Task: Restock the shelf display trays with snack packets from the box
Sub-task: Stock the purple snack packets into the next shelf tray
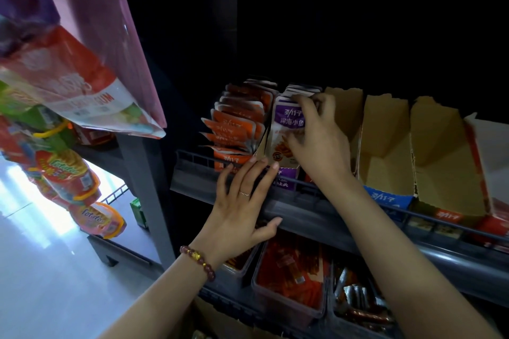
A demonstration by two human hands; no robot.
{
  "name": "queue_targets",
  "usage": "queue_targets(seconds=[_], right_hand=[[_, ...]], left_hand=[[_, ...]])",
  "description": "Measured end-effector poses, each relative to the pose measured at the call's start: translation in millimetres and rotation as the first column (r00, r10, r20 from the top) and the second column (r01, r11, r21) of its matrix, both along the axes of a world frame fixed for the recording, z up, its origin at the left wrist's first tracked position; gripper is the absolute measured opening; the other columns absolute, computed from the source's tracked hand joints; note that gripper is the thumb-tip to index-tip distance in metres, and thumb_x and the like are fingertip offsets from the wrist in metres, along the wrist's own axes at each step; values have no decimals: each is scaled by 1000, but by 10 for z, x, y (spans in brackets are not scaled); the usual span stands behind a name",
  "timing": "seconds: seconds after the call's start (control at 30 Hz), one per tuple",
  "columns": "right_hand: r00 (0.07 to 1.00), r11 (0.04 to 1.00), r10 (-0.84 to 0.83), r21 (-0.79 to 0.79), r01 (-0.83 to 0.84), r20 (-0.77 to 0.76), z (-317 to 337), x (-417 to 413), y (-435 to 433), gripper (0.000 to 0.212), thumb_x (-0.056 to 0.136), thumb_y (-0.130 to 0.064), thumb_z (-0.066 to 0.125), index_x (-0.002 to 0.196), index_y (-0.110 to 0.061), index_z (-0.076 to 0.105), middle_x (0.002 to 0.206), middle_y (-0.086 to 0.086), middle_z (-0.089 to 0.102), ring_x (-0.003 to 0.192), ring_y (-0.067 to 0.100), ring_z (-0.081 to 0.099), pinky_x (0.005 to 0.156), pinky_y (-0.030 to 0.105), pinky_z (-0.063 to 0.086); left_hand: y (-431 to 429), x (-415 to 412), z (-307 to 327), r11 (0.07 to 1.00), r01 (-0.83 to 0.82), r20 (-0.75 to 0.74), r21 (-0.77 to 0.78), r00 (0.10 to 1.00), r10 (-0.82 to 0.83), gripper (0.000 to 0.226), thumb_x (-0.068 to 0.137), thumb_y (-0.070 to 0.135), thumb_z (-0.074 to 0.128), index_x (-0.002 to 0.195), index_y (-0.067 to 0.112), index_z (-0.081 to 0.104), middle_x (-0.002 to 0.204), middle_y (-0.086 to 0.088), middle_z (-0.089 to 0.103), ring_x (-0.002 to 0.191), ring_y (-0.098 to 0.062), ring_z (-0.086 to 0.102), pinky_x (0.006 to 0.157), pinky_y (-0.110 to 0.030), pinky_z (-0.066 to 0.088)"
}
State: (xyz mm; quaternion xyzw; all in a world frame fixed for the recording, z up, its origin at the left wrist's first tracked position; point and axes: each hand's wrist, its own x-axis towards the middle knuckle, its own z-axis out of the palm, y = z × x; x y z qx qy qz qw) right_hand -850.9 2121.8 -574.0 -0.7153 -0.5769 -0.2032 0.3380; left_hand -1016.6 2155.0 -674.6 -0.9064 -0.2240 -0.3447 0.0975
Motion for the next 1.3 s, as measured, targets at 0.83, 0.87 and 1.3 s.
queue_targets(seconds=[0.83, 0.87, 1.3], right_hand=[[998, 997, -60, 55, 60, -4, -68, -24, 43, 68, 84, -23, 69, 144, -21, 35, 139, 20, 32, 115, 34, 49, 73, 32, 51], [997, 995, -69, 69, 71, -32, -75, -33, 43, 70, 84, -24, 69, 145, -20, 33, 139, 20, 34, 121, 34, 45, 87, 38, 49], [955, 995, 4, 96, 26, -296, -94, -41, 79, 73, 85, -25, 64, 145, -16, 23, 125, 2, 59, 124, 18, 50, 118, 43, 12]], left_hand=[[-2, -6, 11, 1000, 6, 0, 1, 1000, -6, 86, 84, 53, 50, 150, 13, 14, 149, -9, 24, 142, -23, 20, 115, -48, 9], [-2, -7, 13, 1000, 6, -1, 0, 1000, -6, 86, 84, 53, 50, 151, 14, 13, 149, -8, 24, 142, -23, 20, 115, -48, 9], [1, -8, 12, 1000, 7, -1, -5, 1000, -7, 89, 84, 54, 50, 151, 16, 7, 150, -8, 22, 142, -23, 19, 115, -49, 11]])
